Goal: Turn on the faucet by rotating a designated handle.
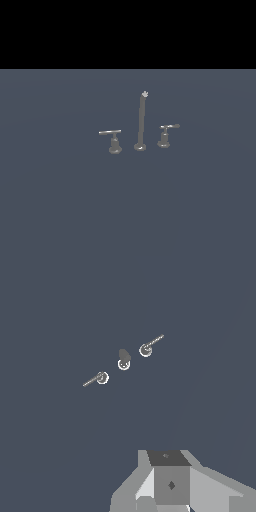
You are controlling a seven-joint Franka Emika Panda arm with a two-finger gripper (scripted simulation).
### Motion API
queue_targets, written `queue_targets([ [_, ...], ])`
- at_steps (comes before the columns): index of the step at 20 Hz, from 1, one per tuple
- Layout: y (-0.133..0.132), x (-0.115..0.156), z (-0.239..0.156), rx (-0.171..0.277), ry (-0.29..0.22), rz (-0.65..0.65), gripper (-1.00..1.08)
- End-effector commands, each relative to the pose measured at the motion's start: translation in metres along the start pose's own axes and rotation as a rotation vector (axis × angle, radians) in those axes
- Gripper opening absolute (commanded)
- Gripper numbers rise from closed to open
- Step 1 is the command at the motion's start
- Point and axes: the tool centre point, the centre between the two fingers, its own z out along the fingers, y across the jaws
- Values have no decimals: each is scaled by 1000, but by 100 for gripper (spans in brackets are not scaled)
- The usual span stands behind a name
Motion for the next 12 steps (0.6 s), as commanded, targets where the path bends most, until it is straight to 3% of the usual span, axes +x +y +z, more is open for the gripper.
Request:
queue_targets([
  [1,-1,21,14,2,0,65,-100],
  [12,2,105,90,7,0,348,-100],
])
